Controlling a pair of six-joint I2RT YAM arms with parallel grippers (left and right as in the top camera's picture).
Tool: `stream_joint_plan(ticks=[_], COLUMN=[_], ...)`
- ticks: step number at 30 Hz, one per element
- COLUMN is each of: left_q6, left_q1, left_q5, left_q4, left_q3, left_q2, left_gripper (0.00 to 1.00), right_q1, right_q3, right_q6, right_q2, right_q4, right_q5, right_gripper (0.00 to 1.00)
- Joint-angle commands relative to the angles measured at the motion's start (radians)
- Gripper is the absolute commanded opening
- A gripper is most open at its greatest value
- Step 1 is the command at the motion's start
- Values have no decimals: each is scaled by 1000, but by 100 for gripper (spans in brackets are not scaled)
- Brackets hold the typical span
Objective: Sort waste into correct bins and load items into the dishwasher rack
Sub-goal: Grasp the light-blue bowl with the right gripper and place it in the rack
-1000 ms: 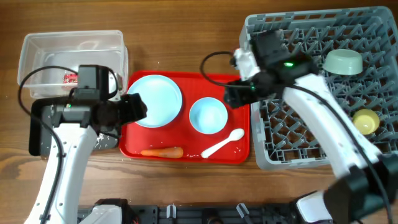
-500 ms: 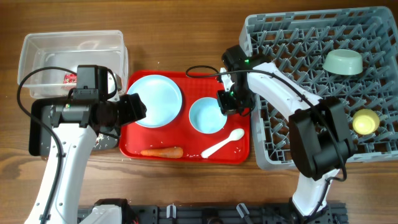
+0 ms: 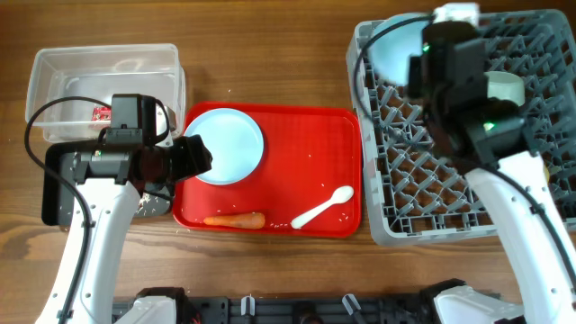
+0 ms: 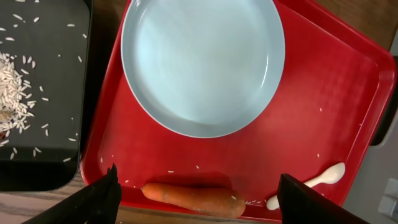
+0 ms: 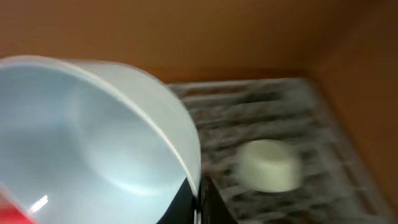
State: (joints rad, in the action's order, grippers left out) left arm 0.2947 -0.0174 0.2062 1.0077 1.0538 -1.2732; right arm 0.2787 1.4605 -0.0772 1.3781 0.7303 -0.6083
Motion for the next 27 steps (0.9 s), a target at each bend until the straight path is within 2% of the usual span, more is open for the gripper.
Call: stream_joint_plan(ticks=[1, 5, 11, 13, 18, 22, 25, 27], left_q6=[9, 9, 9, 9, 9, 9, 9, 9], left_q1=[7, 7, 7, 7, 7, 7, 7, 7], left_q5=[2, 2, 2, 2, 2, 2, 2, 2], left_q4=[-11, -23, -39, -45, -55, -58, -57, -57], left_q3=[-1, -1, -1, -1, -1, -1, -1, -1], left_q2=[9, 9, 9, 9, 9, 9, 9, 9], left_gripper=[82, 83, 84, 84, 85, 85, 85, 85], right_q1=[-93, -186, -254, -254, -246, -179, -125, -106], right_q3=[0, 0, 0, 0, 0, 0, 0, 0], right_q6=[51, 56, 307, 338, 336, 336, 335, 307], right_q2=[42, 154, 457, 533, 681, 691, 691, 690], right_q4=[-87, -251, -520, -557, -548, -516, -427, -369], right_q5=[-267, -473, -575, -577, -578, -581, -565, -554], right_gripper=[4, 4, 4, 4, 4, 4, 4, 28])
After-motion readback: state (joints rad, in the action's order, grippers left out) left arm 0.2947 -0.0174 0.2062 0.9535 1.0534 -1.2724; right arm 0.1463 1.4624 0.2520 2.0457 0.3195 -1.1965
